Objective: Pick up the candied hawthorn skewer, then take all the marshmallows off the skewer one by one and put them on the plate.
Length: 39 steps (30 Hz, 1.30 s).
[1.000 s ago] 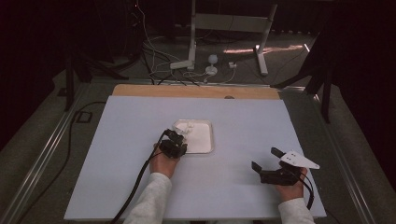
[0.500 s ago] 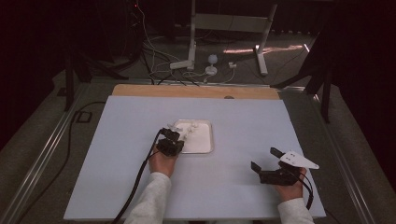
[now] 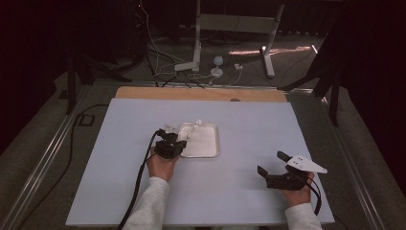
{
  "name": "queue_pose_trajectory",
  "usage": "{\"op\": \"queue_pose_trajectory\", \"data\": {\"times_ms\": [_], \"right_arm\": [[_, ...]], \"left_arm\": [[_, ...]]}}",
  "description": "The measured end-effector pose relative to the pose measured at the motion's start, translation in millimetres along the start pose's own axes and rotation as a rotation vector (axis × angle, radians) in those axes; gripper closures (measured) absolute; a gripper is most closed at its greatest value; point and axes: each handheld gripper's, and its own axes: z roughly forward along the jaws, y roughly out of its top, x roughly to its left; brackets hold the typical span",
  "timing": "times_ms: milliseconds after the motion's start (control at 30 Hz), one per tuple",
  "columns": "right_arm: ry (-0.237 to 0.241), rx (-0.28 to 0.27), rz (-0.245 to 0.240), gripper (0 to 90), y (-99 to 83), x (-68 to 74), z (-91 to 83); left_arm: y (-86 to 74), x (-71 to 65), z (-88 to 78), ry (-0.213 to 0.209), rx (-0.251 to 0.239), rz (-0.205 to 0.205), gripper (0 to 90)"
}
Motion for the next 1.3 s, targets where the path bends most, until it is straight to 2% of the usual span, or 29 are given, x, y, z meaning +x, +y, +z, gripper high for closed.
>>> {"op": "queue_pose_trajectory", "data": {"times_ms": [300, 600, 733, 767, 833, 967, 1033, 1133, 1167, 1267, 1300], "right_arm": [[0.007, -0.011, 0.010, 0.0, 0.3, -0.6, -0.7], [0.011, -0.034, 0.021, 0.0, 0.5, -1.1, -2.0], [0.003, -0.046, 0.036, 0.0, 1.2, -1.5, -1.7], [0.004, -0.061, 0.044, 0.0, 2.7, -1.7, -0.7], [0.005, -0.066, 0.045, 0.0, 3.6, -1.7, -0.4], [0.014, -0.078, 0.038, 0.0, 10.3, -0.9, 0.7], [0.016, -0.087, 0.026, 0.0, 15.9, -0.3, 1.3], [0.037, -0.104, 0.026, 0.0, 30.5, 0.3, 6.8], [0.037, -0.104, 0.026, 0.0, 30.5, 0.3, 6.8], [0.054, -0.103, 0.009, 0.0, 46.6, 3.1, 17.4], [0.054, -0.103, 0.009, 0.0, 46.6, 3.1, 17.4]], "left_arm": [[1.3, 0.0, -9.6, -0.029, -0.034, -0.009, 89.9], [1.3, 0.0, -19.7, -0.049, -0.060, -0.001, 89.9], [-1.8, -0.1, -25.6, -0.077, -0.082, 0.001, 89.9], [-4.6, 0.0, -29.1, -0.093, -0.092, 0.010, 89.9], [-6.0, 0.8, -31.4, -0.100, -0.096, 0.017, 89.8], [-8.7, 4.4, -38.4, -0.123, -0.114, 0.019, 89.9], [-10.4, 4.8, -42.6, -0.135, -0.132, 0.034, 89.9], [-13.0, 5.0, -48.3, -0.144, -0.149, 0.042, 89.9], [-13.4, 5.2, -49.7, -0.147, -0.153, 0.050, 89.9], [-14.9, 4.1, -52.4, -0.157, -0.158, 0.062, 89.8], [-15.5, 3.3, -52.9, -0.161, -0.162, 0.067, 89.8]]}}
